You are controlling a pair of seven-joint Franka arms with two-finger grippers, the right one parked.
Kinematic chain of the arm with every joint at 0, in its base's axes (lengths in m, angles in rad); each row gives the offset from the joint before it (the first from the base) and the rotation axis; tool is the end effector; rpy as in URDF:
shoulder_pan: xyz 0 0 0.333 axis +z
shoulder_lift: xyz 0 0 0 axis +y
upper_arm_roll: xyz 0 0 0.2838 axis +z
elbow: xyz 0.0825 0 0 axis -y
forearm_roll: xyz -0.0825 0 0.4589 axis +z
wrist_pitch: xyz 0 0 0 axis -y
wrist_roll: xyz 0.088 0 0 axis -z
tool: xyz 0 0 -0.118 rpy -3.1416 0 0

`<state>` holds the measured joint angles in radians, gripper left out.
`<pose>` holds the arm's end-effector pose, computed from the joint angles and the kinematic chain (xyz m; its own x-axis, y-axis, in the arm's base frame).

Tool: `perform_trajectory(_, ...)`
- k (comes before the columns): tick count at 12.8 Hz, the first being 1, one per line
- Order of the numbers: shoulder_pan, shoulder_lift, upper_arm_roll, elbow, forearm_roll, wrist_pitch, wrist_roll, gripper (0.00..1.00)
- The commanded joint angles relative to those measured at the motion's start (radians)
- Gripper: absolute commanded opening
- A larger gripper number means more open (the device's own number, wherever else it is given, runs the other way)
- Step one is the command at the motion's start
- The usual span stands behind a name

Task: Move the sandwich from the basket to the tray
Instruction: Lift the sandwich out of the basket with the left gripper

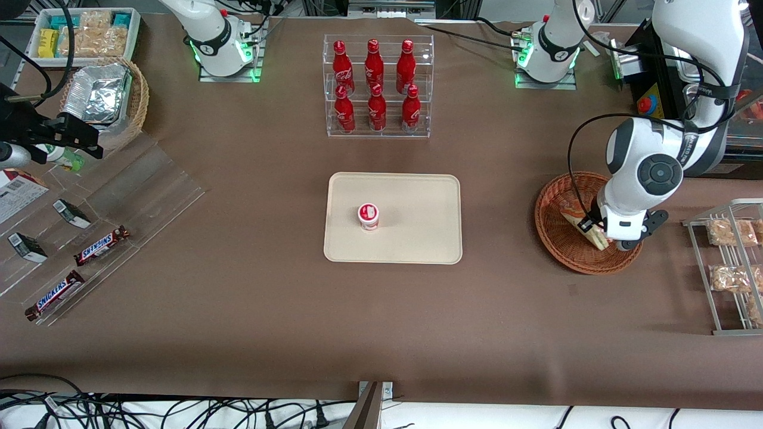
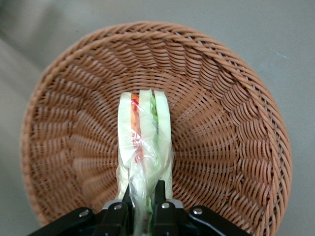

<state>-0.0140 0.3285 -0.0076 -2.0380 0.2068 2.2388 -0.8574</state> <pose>0.6226 -0.0057 0.1772 0.7676 0.6407 0.0177 0.6311 -0.7507 -0.1955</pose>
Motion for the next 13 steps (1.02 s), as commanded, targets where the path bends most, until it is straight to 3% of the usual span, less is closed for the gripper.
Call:
perform_trajectory(1,-0.004,-0.025,-0.034,0.14,0.014,-0.216,0.037,0.17)
perform_trajectory(6,-0.017,-0.025,-0.08,0.482,-0.157,-0.595,0.233,0.19)
perform_trajectory(10,-0.021,-0.025,-0.169,0.604,-0.168,-0.688,0.372,0.18)
perform_trajectory(13,-0.021,-0.025,-0.285,0.614,-0.171,-0.688,0.36,0.18)
